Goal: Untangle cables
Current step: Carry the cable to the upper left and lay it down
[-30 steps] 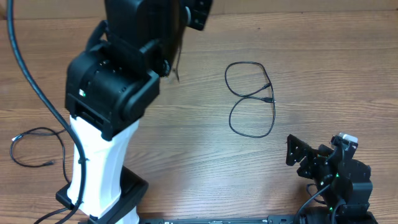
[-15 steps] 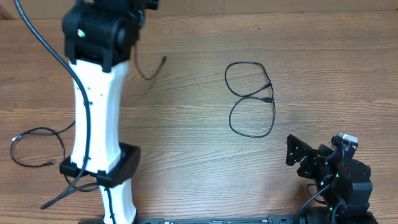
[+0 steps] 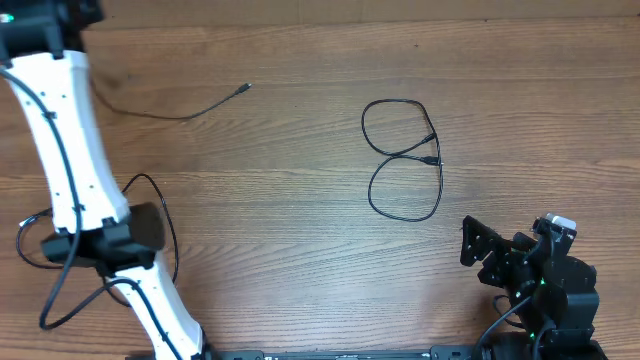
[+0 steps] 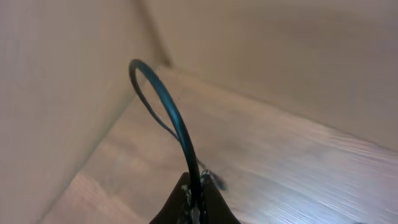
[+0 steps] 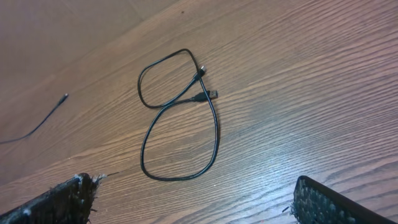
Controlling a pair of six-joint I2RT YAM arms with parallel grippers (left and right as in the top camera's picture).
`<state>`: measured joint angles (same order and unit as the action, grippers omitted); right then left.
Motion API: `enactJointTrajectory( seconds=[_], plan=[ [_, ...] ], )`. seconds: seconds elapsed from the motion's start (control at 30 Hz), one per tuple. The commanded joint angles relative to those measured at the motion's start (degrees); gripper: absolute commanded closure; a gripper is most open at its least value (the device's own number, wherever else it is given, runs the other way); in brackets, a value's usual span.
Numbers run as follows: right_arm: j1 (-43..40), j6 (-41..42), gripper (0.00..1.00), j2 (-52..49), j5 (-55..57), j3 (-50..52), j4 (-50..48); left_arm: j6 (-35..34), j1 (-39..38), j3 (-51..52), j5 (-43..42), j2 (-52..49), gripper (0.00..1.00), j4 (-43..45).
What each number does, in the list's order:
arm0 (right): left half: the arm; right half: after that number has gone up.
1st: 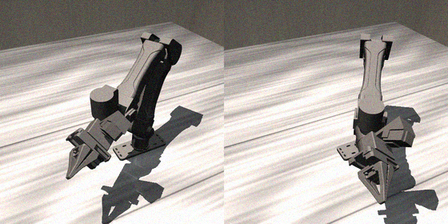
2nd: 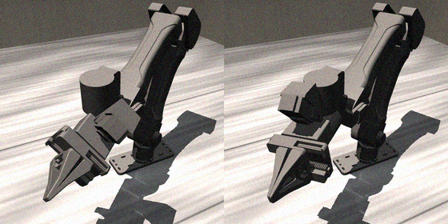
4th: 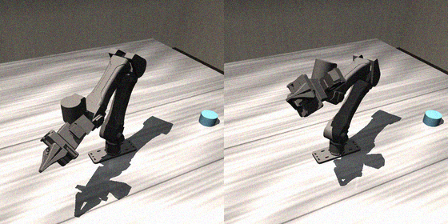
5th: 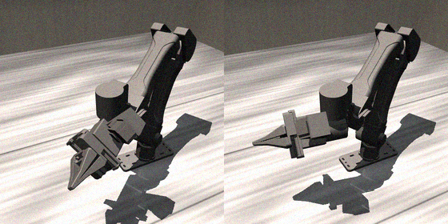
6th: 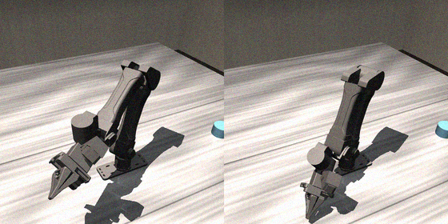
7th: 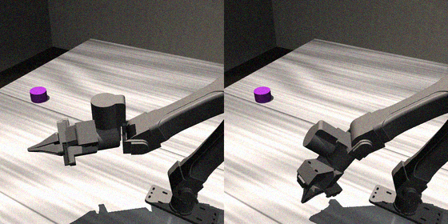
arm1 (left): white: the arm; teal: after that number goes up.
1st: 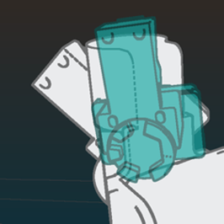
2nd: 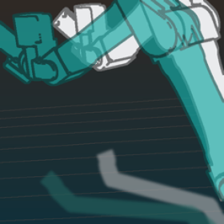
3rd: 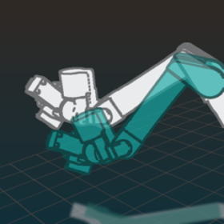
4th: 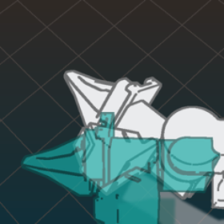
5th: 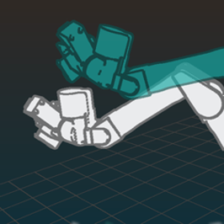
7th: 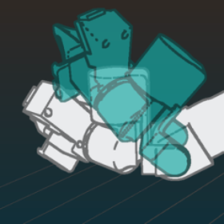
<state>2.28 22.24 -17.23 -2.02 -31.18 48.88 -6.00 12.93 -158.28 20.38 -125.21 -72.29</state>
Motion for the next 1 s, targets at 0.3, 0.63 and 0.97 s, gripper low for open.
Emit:
enactJointTrajectory(
  seconds=[0.3,0.63,0.97],
  plan=[
    [-0.1,0.0,0.0,0.5,0.9,-0.7,0.1,-8.4,13.6,0.0,-11.8,-7.9,0.96,0.5],
    [-0.1,0.1,0.0,0.5,0.9,-0.7,0.2,-8.4,16.7,0.0,-23.8,-14.5,0.94,1.8],
    [-0.1,0.1,0.0,0.5,0.9,-0.7,0.2,-9.5,17.0,0.0,-34.0,-15.6,0.0,1.1]
  ],
)
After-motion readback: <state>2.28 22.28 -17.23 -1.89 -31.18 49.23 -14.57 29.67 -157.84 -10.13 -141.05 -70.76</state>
